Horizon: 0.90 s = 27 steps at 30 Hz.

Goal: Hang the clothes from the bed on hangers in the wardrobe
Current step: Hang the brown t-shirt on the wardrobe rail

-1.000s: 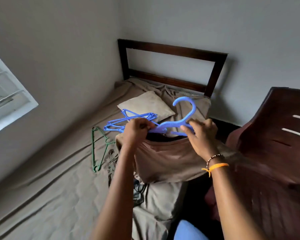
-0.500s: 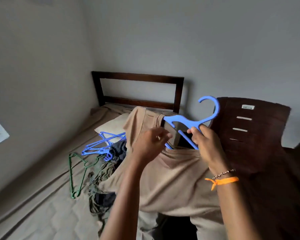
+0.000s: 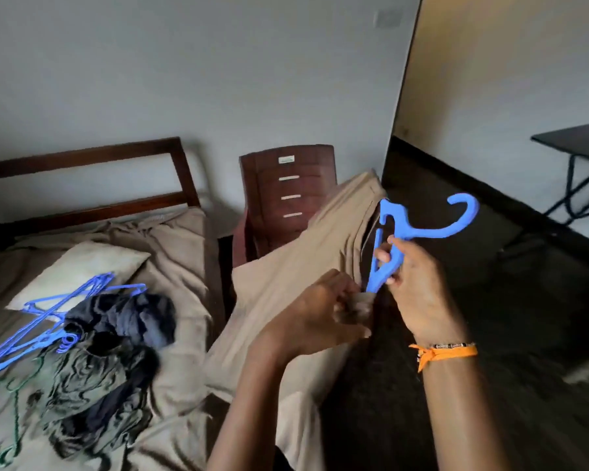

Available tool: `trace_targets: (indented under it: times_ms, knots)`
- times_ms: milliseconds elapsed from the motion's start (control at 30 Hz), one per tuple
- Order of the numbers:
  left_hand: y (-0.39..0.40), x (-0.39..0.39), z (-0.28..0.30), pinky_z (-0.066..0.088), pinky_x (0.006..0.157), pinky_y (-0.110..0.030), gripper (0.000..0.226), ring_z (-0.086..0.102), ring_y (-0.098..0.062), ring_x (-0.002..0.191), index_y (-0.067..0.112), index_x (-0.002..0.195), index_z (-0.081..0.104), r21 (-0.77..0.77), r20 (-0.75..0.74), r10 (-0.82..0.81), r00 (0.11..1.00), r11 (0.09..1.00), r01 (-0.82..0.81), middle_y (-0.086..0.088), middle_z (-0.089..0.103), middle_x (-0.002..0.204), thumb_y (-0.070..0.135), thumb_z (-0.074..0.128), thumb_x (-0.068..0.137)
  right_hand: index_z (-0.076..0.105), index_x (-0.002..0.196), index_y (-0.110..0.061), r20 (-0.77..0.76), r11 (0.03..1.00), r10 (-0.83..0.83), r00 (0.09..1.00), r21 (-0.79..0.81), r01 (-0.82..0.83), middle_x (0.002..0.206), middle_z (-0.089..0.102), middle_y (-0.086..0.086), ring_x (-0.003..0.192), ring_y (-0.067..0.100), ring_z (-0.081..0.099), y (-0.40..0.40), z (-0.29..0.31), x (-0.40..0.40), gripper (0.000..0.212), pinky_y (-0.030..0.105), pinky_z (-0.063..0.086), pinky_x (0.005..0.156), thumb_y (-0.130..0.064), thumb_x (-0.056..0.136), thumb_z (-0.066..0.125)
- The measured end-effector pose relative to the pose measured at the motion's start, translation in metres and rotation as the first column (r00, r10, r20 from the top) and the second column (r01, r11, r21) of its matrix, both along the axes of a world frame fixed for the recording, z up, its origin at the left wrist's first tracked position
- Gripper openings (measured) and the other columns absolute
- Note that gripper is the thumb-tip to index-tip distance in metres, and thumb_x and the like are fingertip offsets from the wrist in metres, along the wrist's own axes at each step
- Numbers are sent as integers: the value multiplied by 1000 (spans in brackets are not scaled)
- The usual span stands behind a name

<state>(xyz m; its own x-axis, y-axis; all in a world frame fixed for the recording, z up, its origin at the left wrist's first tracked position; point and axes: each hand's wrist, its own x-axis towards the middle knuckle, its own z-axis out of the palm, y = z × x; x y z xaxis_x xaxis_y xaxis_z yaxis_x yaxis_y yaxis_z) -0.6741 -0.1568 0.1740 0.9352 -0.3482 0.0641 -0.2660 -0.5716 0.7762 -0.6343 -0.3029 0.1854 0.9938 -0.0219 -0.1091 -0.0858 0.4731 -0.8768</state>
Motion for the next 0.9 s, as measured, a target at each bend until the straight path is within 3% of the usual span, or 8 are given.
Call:
trace_targets:
  times_ms: [133,233,367,500,633,733,800,900]
  knots:
    - [-45,1,14,49,78,-25,44,60,-16,88,28,100,54,-53,-9,-135,991,989,135,2,56,102,8,80,70,53,87,-19,-2,990,-110,994,86,110,71,49,-3,70,7,49,-64,-2,-22,20,17,43,60,-12,98,38]
    - [-79,15,18,50,72,-20,31,63,-6,76,23,95,62,0,-2,-189,982,982,189,9,63,89,9,79,73,54,84,-20,73,975,-206,976,95,199,71,57,-5,75,7,57,-112,-2,-38,19,20,50,65,-13,98,43]
    - [-139,45,16,44,68,-8,15,60,13,72,26,83,73,-8,196,-149,969,988,153,23,65,74,12,76,76,52,83,-14,207,942,-317,925,182,282,81,70,5,80,11,66,-183,0,-51,17,26,55,74,-10,97,43]
    - [-231,78,4,52,78,-27,10,66,-3,87,33,81,74,-84,303,-96,948,988,127,22,69,83,31,66,75,55,86,-7,213,884,-464,859,173,435,95,71,15,89,19,68,-259,-2,-55,18,30,56,82,-11,98,41]
    - [-330,104,1,51,74,-32,14,64,-13,86,31,78,69,-84,423,-99,901,985,148,16,65,84,20,61,82,46,114,-1,197,748,-664,722,191,636,95,70,9,94,17,69,-351,-5,-60,21,24,55,76,-15,100,41]
    - [-403,120,1,45,78,-26,11,61,-11,95,29,91,67,-59,382,-267,885,948,312,13,62,94,19,64,87,41,127,-1,157,649,-760,630,128,750,105,66,13,88,15,70,-415,-1,-71,32,27,57,78,-18,100,40]
    - [-459,119,-4,46,86,-24,29,60,-8,103,25,112,68,19,390,-466,794,867,498,8,66,109,34,64,85,39,129,2,149,585,-810,568,130,800,107,65,15,84,15,71,-449,1,-79,36,28,58,80,-18,100,39]
    - [-541,114,-21,49,82,-26,42,69,-21,91,15,103,74,97,462,-573,677,791,604,-3,74,99,44,50,84,42,128,6,183,491,-866,465,138,860,91,72,7,86,17,70,-498,5,-93,36,26,57,78,-16,100,40]
